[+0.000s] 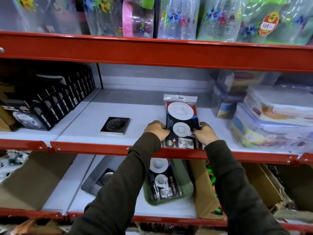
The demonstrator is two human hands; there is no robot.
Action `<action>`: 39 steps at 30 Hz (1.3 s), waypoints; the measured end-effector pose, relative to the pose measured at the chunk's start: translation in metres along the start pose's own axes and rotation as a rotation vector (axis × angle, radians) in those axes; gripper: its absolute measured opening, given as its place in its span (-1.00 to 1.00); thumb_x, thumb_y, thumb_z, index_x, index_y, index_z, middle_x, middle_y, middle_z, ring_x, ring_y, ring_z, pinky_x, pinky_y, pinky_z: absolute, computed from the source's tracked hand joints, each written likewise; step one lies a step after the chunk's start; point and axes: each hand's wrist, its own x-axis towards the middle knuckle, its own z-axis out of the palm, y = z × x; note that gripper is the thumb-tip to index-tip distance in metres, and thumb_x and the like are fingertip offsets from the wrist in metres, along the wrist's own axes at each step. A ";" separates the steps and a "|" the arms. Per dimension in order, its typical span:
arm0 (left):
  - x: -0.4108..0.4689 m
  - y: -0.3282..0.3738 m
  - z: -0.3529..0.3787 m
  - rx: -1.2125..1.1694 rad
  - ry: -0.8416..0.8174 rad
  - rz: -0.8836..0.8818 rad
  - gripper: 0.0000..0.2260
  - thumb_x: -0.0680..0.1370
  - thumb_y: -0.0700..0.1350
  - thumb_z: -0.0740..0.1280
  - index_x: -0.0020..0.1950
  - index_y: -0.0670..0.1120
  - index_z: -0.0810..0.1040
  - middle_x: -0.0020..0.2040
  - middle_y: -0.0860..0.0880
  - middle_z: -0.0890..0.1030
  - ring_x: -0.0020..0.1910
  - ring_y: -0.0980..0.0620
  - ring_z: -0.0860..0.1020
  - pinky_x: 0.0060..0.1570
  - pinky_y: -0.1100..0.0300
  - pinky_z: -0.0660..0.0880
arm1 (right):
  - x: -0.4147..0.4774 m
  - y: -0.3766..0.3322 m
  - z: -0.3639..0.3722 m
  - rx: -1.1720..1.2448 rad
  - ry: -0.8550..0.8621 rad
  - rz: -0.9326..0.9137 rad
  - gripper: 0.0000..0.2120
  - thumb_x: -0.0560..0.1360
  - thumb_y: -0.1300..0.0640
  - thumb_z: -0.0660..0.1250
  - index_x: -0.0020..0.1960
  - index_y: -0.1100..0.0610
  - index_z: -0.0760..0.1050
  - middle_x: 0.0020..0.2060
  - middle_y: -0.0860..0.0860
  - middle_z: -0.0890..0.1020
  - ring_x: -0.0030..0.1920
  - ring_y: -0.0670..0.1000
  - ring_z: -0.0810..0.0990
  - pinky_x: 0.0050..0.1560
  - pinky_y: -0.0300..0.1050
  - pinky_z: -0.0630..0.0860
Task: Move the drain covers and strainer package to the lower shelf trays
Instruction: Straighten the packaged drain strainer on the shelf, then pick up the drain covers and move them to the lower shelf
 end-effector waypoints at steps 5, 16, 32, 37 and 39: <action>-0.006 -0.005 -0.002 0.062 0.037 0.021 -0.68 0.54 0.09 0.32 0.17 -0.06 0.65 0.19 -0.08 0.67 0.19 -0.12 0.60 0.26 0.08 0.52 | -0.009 -0.006 -0.003 -0.116 -0.003 0.019 -0.64 0.49 0.20 0.22 0.28 0.24 0.38 0.25 0.27 0.53 0.24 0.28 0.50 0.28 0.17 0.47; -0.029 -0.127 -0.104 0.415 0.655 0.372 -0.59 0.63 0.12 0.11 0.36 -0.02 0.52 0.49 -0.01 0.40 0.49 -0.07 0.35 0.47 -0.04 0.31 | -0.026 -0.085 0.074 -0.276 0.036 -0.524 -0.48 0.51 -0.05 0.35 0.43 0.02 0.37 0.44 0.08 0.38 0.47 0.15 0.29 0.49 0.17 0.16; -0.022 -0.225 -0.172 0.765 0.609 0.458 -0.39 0.59 0.15 -0.09 0.59 -0.08 0.18 0.62 -0.09 0.14 0.61 -0.15 0.05 0.57 -0.19 -0.01 | -0.005 -0.189 0.219 -0.807 -0.506 -0.423 0.01 0.23 -0.15 0.59 0.53 0.08 0.20 0.50 0.02 0.35 0.46 0.09 0.36 0.45 0.00 0.34; -0.023 -0.228 -0.170 0.757 0.631 0.489 -0.41 0.61 0.11 -0.13 0.59 -0.10 0.18 0.61 -0.09 0.16 0.61 -0.15 0.05 0.58 -0.14 -0.04 | -0.041 -0.196 0.198 -0.732 -0.321 -0.559 -0.07 0.16 -0.26 0.54 0.44 -0.01 0.31 0.36 0.01 0.46 0.35 0.12 0.45 0.28 -0.09 0.36; -0.024 -0.227 -0.169 0.747 0.641 0.498 -0.43 0.60 0.08 -0.07 0.58 -0.11 0.19 0.61 -0.09 0.17 0.61 -0.16 0.06 0.58 -0.14 -0.04 | -0.065 -0.192 0.188 -0.698 -0.268 -0.608 -0.08 0.11 -0.31 0.50 0.39 -0.03 0.34 0.28 0.00 0.48 0.29 0.10 0.47 0.26 -0.06 0.36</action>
